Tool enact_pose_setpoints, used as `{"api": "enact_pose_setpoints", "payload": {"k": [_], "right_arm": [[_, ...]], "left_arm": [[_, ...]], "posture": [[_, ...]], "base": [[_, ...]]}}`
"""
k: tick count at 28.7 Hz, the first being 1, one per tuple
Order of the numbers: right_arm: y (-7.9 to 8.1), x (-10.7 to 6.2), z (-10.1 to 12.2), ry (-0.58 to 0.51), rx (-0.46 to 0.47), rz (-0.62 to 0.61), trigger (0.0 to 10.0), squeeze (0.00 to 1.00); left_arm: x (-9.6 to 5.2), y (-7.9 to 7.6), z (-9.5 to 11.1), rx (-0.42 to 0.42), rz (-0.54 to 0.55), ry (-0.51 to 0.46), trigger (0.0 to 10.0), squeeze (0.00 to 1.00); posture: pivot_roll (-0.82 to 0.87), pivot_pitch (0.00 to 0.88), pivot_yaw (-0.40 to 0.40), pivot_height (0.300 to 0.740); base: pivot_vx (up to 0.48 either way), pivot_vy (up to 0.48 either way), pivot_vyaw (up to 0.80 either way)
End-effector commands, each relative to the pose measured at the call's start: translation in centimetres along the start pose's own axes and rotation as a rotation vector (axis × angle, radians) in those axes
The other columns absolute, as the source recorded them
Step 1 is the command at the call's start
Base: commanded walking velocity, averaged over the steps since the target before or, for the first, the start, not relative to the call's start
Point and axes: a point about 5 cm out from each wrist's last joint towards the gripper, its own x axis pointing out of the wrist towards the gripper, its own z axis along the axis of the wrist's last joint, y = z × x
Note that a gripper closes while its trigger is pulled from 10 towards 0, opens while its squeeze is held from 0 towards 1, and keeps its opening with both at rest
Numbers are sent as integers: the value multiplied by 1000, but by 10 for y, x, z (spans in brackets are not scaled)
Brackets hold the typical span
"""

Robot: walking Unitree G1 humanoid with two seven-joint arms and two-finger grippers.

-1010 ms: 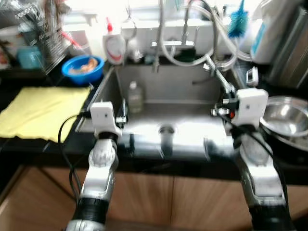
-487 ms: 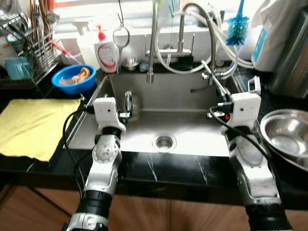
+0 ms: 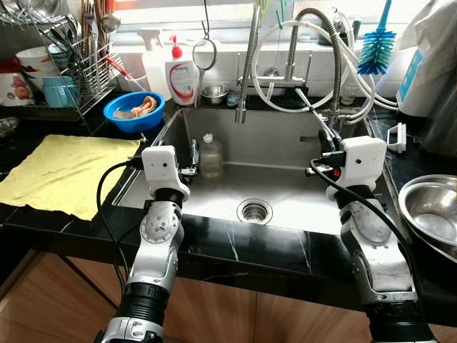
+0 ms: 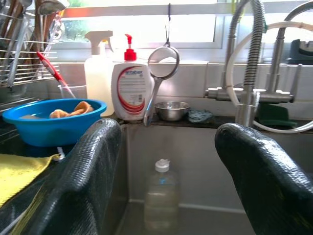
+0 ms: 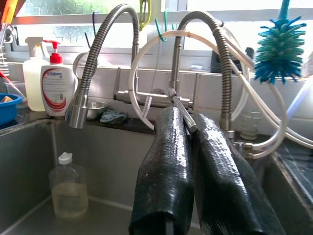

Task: Kitchen organization

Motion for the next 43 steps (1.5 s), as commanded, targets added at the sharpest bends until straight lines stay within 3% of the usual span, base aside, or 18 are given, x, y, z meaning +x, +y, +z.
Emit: {"api": "enact_pose_setpoints", "payload": {"k": [1,5,6,7,9,14,32,33,34,35,36,43], "right_arm": [[1,2,9,-31,-2,6,10000,0],[6,6,12,-14,-12,52,10000,0],[16,8,19,61,-9,91,10000,0],[28,7,12,250,51,108,10000,0],[31,5,-7,388,127,74,10000,0],[36,4,-8,399,142,84,10000,0],[31,0,-12,508,150,48,10000,0],[31,0,-12,509,150,47,10000,39],[32,0,-13,510,150,48,10000,153],[32,0,-14,513,151,53,10000,522],[34,0,-16,517,154,60,10000,1000],[41,-5,-20,516,183,81,10000,1000]], "left_arm": [[0,2,0,7,7,-3,10000,0],[0,5,0,10,11,-2,10000,0],[0,7,0,22,8,2,10000,0],[3,10,2,41,-6,7,10000,0],[6,10,4,50,-20,7,10000,0],[5,12,4,56,-21,10,10000,0],[5,8,3,50,-36,21,10000,0],[5,8,3,51,-37,20,10000,0],[5,8,3,52,-39,20,10000,0],[5,8,4,56,-42,20,10000,0],[6,8,4,60,-45,19,10000,0],[5,12,5,78,-52,18,10000,0]], "posture": [[-245,0,86,740],[-243,0,90,740],[-242,0,125,740],[-219,0,143,740],[-216,0,142,740],[-210,0,149,740],[-206,0,147,740],[-206,0,147,740],[-206,0,147,740],[-204,0,152,740],[-201,0,155,740],[-205,0,162,740]], "base": [[0,0,0],[0,0,0],[0,0,0],[0,0,0],[0,0,0],[0,0,0],[0,0,0],[0,0,0],[0,0,0],[0,0,0],[0,0,0],[0,0,0]]}}
